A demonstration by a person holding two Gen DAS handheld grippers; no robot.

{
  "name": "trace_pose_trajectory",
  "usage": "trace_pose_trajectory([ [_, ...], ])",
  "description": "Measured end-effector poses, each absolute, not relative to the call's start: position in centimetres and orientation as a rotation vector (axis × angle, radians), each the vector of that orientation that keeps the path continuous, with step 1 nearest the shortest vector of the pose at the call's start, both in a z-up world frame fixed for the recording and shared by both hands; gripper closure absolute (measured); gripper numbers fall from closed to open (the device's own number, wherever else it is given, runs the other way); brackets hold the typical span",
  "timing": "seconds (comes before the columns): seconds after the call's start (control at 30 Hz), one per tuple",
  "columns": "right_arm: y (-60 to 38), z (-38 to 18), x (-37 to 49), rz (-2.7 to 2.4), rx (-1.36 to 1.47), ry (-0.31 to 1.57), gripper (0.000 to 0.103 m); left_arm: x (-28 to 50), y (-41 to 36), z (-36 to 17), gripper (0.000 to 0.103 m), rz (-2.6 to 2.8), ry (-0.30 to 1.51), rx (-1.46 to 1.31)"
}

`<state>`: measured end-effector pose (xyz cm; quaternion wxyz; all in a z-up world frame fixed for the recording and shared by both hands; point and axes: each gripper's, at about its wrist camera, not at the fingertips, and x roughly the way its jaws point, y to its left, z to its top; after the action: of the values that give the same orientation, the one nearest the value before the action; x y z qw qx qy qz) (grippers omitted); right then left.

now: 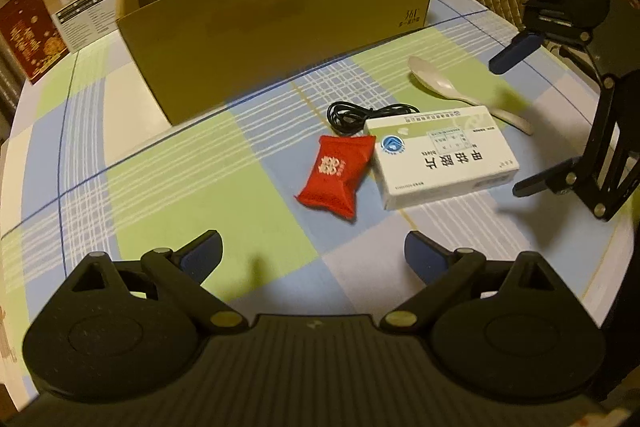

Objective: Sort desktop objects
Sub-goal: 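Grasp the white medicine box with the right tool while the left tool approaches the red packet, then grasp the red candy packet with the left tool and lift it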

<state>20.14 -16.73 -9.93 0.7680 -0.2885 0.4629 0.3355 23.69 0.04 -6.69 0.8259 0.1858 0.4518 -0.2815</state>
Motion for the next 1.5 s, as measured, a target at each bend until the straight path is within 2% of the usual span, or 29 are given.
trace_pose_trajectory([
  [0.13,-16.2,-11.0,21.2,0.743,-0.658,1.02,0.004,25.0,-0.6,-7.3,0.009,-0.633,0.96,0.42],
  [0.43,-15.3,-12.7,23.1,0.77,-0.678,1.059,0.018,26.9,-1.1,-8.5,0.015,-0.678,0.962,0.439],
  [0.57,-15.2,-13.2,23.3,0.784,-0.657,1.076,0.028,27.4,-1.3,-9.0,0.023,-0.7,0.961,0.438],
  [0.77,-15.9,-12.9,23.4,0.759,-0.596,1.098,0.032,28.1,-2.0,-9.5,0.027,-0.754,0.952,0.432],
  [0.97,-16.9,-12.7,23.2,0.696,-0.537,1.126,0.032,28.9,-3.1,-10.1,0.044,-0.782,0.962,0.411],
  [1.07,-17.0,-12.6,23.0,0.672,-0.51,1.129,0.032,28.8,-3.6,-10.4,0.061,-0.786,0.96,0.408],
  [1.2,-17.0,-12.5,22.5,0.628,-0.475,1.14,0.032,27.9,-3.9,-10.6,0.075,-0.769,0.966,0.408],
  [1.5,-18.1,-11.9,20.2,0.445,-0.263,1.184,0.032,24.1,-1.3,-10.0,0.077,-0.608,1.046,0.221],
])
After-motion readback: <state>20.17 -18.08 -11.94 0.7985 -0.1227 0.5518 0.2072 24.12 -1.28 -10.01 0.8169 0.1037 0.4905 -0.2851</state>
